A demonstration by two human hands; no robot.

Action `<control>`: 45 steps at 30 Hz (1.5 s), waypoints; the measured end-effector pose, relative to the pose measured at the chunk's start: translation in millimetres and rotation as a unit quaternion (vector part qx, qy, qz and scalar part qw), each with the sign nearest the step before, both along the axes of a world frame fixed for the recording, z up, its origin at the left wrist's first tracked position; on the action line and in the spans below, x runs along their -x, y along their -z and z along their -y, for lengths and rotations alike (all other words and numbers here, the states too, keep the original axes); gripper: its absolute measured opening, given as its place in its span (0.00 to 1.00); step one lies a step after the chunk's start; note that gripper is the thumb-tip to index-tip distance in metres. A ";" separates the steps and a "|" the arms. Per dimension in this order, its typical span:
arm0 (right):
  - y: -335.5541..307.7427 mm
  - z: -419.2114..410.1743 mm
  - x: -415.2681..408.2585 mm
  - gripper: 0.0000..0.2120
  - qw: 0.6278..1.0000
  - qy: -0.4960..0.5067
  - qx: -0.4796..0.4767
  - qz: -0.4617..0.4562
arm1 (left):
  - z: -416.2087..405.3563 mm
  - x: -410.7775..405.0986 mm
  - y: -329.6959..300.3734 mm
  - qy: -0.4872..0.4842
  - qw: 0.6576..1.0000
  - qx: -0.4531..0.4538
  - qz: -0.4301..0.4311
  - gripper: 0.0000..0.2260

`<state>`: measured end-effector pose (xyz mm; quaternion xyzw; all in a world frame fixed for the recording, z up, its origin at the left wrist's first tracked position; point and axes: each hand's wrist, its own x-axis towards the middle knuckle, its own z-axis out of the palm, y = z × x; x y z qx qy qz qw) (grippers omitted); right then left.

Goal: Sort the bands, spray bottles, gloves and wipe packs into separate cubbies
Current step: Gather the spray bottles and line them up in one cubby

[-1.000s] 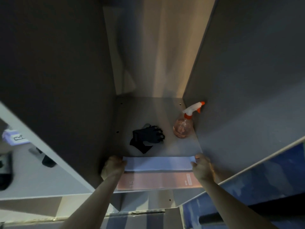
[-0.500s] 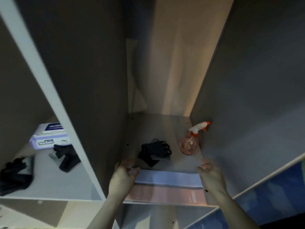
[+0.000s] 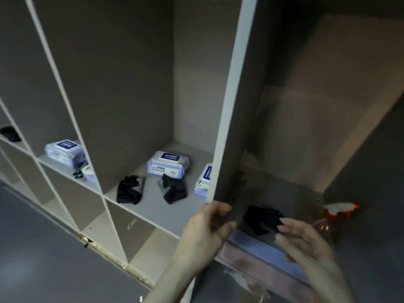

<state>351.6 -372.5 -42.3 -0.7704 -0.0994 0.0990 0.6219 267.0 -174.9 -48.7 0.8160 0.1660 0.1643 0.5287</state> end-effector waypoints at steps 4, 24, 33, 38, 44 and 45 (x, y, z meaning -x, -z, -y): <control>-0.1 -32.1 29.2 0.16 0.997 -0.073 0.026 -0.003 | -13.1 27.2 -7.0 -0.014 1.000 0.000 -0.005 0.10; -7.7 8.4 60.9 0.22 0.996 0.029 0.089 -0.009 | 24.7 17.8 1.5 0.149 0.988 -0.034 -0.019 0.14; 14.5 66.8 -97.8 0.29 0.985 0.154 0.083 -0.008 | 85.9 -142.4 16.3 0.208 0.977 -0.006 -0.057 0.28; 35.6 77.0 -182.7 0.24 0.974 0.191 0.115 -0.030 | 97.5 -210.1 32.1 0.205 0.976 -0.005 -0.077 0.34; 66.7 78.5 -241.9 0.22 0.967 0.171 0.164 -0.094 | 96.7 -238.0 48.0 0.189 0.974 -0.045 -0.119 0.35; 72.8 78.4 -248.7 0.25 0.968 0.164 0.168 -0.091 | 94.0 -239.9 49.2 0.185 0.973 -0.047 -0.127 0.35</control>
